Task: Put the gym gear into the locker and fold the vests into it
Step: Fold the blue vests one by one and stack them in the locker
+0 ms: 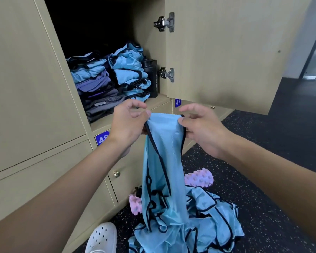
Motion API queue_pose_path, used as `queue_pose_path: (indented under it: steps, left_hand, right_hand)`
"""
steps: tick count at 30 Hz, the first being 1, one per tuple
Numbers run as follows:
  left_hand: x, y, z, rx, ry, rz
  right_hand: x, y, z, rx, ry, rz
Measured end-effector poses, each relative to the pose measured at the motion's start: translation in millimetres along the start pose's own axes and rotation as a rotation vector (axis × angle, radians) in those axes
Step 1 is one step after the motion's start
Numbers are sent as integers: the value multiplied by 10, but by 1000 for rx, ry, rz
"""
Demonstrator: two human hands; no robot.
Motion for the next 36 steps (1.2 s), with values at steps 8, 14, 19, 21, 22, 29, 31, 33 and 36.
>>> queue_pose_path:
  steps: [8, 14, 19, 21, 22, 29, 31, 33, 36]
  left_hand:
    - [66, 52, -58, 4, 141, 164]
    - [-10, 202, -271, 225, 194, 185]
    - [-152, 91, -124, 94, 281, 89]
    - [-172, 70, -115, 92, 274, 60]
    - [-182, 67, -121, 103, 256, 38]
    - [-192, 52, -112, 113, 87, -61]
    - [-213, 49, -79, 80, -11, -109]
    - [-230, 29, -40, 52, -113, -162]
    - [-289, 31, -15, 35, -217, -246]
  right_hand:
    - [94, -14, -48, 11, -87, 18]
    - [202, -28, 49, -26, -211, 40]
    - [115, -1, 40, 93, -115, -58]
    - [59, 31, -16, 157, 24, -72]
    - [65, 36, -23, 155, 77, -51]
    - [182, 22, 30, 62, 136, 46]
    - [201, 34, 11, 76, 242, 95]
    - [237, 58, -36, 111, 353, 166]
    - [242, 50, -76, 119, 538, 267]
Point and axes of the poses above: each hand's wrist, its own y-axis away from the middle knuckle, its own z-axis out of the back of the hand, x = y × z, the point moved 6 cm from there along -y, towards the middle knuckle, and after that the axes turned 8 degrees about -y, right-handed, at the moved point
